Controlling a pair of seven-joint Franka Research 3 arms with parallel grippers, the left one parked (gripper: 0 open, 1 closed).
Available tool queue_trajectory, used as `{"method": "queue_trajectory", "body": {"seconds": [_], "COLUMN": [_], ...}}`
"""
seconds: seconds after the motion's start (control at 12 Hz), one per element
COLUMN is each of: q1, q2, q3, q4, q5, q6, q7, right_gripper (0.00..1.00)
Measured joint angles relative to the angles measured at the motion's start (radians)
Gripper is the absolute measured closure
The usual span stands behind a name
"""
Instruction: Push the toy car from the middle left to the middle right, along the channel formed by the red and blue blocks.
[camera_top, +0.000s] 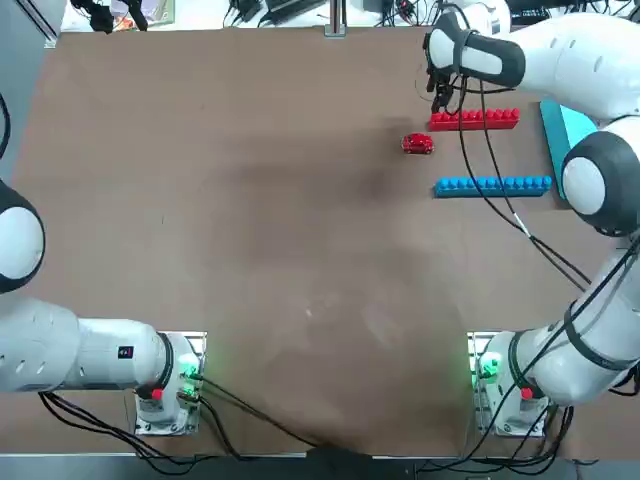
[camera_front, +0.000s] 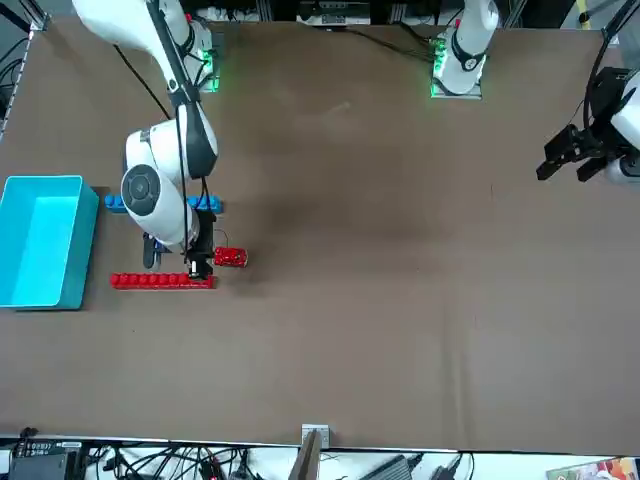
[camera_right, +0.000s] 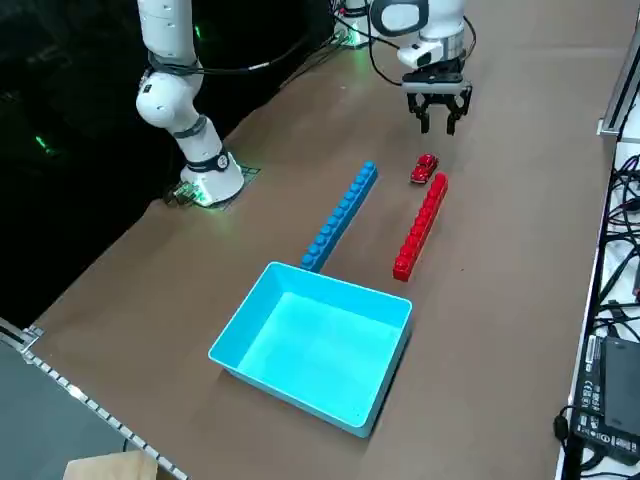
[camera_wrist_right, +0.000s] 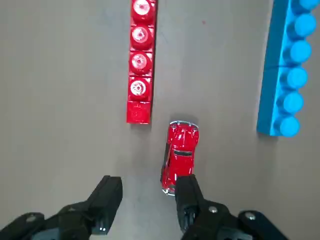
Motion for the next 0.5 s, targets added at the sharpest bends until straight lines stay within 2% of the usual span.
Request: {"method": "queue_trajectory", "body": {"seconds": [0.17, 0.25, 0.5], "q1": [0.006, 0.010, 0.020], "q2": [0.020, 0.030, 0.037], "q3": [0.000, 0.000, 0.001], "q4": [-0.004, -0.010, -0.068], "q5": [0.000, 0.000, 0.001], "q6": [0.017, 0.026, 0.103], "q7": [0.051, 0.064, 0.080], "right_gripper": [0.33, 0.37, 0.37]}}
